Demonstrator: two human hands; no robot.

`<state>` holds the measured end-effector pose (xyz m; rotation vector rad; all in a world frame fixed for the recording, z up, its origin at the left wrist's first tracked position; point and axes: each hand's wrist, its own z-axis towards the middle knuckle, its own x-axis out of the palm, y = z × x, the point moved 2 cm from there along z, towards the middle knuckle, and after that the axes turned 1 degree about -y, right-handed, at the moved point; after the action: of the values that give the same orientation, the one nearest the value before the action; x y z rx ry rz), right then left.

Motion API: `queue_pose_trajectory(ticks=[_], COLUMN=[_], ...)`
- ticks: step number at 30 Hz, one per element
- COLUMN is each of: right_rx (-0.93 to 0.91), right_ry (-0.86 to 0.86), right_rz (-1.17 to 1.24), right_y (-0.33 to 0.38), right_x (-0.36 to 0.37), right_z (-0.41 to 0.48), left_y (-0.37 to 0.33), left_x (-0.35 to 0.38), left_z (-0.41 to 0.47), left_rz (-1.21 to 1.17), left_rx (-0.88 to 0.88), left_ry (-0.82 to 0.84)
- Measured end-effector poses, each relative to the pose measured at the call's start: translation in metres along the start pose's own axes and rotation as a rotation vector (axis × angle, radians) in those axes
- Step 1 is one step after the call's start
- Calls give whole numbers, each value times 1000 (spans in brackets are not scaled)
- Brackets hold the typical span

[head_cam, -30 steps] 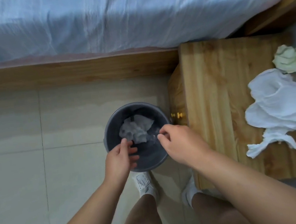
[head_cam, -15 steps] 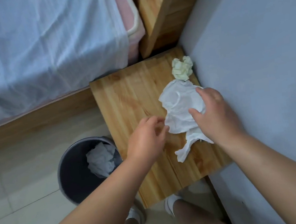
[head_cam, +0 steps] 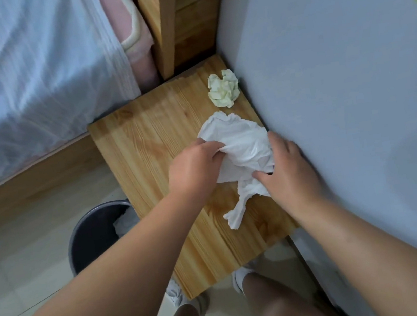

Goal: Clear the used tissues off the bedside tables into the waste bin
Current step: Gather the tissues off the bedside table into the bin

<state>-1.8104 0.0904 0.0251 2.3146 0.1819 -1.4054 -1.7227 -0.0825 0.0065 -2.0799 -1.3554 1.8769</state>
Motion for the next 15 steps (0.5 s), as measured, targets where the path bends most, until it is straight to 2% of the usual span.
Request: queue_pose_trajectory(ticks=[7, 12, 15], right_rx=[63, 34, 6], right_ry=[-31, -49, -116], right_rz=[110, 153, 199], right_y=[1, 5, 15], right_x=[-9, -12, -16], right_z=[-4, -7, -13], left_y=[19, 40, 59], left_x=[-18, -34, -41], left_z=[-28, -59, -83], left_rz=[-615, -869, -1002], left_rx=[-257, -516, -608], left_ry=[16, -90, -139])
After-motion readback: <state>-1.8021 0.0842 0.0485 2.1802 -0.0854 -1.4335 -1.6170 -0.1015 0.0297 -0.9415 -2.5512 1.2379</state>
